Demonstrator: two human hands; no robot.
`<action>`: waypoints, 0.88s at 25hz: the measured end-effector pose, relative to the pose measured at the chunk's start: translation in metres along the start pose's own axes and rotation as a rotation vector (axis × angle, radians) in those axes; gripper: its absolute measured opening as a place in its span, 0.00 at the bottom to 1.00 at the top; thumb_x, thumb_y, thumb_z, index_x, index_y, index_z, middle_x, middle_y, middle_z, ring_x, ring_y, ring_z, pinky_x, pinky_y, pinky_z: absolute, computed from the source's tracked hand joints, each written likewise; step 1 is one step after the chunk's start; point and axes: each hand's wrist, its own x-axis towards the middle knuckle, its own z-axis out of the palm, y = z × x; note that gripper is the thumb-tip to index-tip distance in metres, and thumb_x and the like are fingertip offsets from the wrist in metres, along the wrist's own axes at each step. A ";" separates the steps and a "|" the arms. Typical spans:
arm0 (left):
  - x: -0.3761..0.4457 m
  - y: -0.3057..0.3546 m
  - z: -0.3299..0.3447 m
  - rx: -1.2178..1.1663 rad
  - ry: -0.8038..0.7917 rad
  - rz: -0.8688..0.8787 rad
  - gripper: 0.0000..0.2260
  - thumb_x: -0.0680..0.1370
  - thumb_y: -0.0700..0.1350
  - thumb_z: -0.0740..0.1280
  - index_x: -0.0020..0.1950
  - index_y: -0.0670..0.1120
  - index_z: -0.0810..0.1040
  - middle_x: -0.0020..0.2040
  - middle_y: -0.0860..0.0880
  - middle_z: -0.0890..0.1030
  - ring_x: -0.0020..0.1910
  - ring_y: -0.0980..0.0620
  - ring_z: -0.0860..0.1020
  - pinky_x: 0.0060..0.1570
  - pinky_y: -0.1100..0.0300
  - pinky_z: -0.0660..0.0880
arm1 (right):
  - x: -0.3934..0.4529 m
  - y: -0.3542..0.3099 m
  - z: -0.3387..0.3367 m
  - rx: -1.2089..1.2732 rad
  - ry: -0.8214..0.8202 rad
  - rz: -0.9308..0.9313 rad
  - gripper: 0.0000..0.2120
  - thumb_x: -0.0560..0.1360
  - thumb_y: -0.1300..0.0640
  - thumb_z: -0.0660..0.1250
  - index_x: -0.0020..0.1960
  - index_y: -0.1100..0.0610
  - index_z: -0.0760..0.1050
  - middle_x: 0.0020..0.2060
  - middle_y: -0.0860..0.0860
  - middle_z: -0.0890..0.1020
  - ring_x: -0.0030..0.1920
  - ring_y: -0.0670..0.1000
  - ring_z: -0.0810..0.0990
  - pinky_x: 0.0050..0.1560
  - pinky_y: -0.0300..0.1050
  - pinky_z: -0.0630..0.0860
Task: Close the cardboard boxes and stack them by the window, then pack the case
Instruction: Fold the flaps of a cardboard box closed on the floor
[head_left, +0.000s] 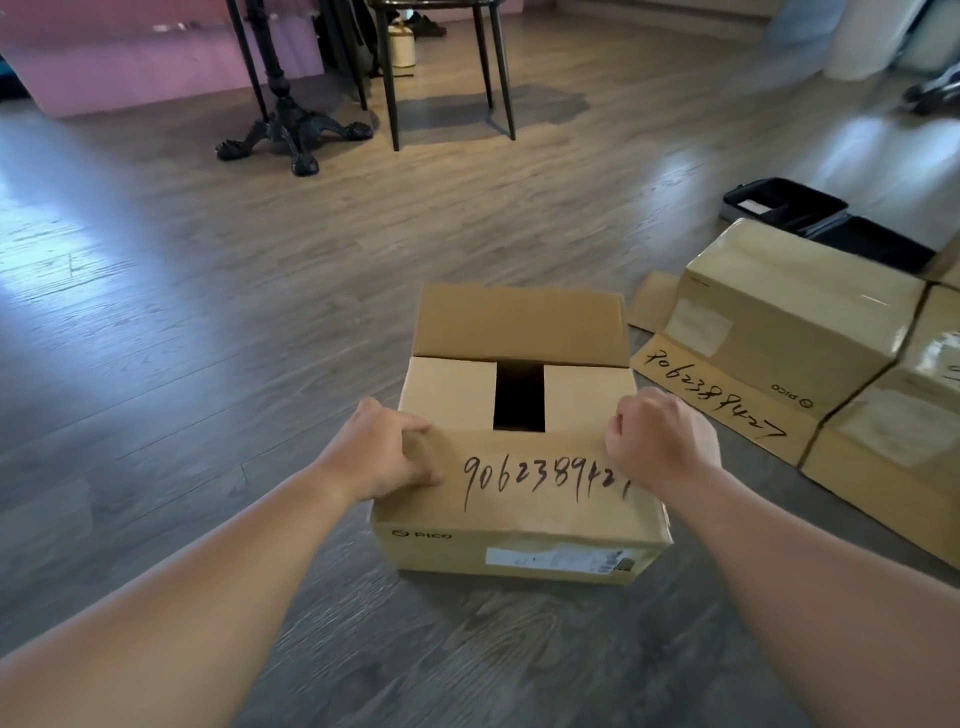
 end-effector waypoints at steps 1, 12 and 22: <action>0.001 0.004 0.002 0.004 -0.035 0.027 0.39 0.66 0.60 0.80 0.74 0.52 0.72 0.69 0.48 0.70 0.68 0.45 0.71 0.70 0.45 0.70 | 0.007 0.001 0.000 0.042 -0.016 0.058 0.15 0.76 0.56 0.61 0.31 0.53 0.63 0.33 0.49 0.72 0.35 0.54 0.73 0.33 0.45 0.70; 0.016 0.015 0.020 0.095 -0.144 0.186 0.43 0.61 0.62 0.81 0.74 0.59 0.71 0.52 0.59 0.66 0.50 0.59 0.69 0.46 0.64 0.67 | 0.029 0.064 -0.003 0.172 -0.058 0.530 0.17 0.76 0.48 0.64 0.58 0.60 0.74 0.70 0.61 0.69 0.69 0.62 0.68 0.59 0.57 0.73; 0.013 0.030 0.037 -0.033 -0.004 0.055 0.39 0.66 0.61 0.79 0.74 0.61 0.67 0.63 0.54 0.72 0.62 0.49 0.72 0.60 0.49 0.73 | 0.027 0.067 -0.031 0.319 0.178 0.366 0.16 0.75 0.59 0.64 0.61 0.58 0.67 0.49 0.48 0.71 0.45 0.55 0.75 0.34 0.42 0.64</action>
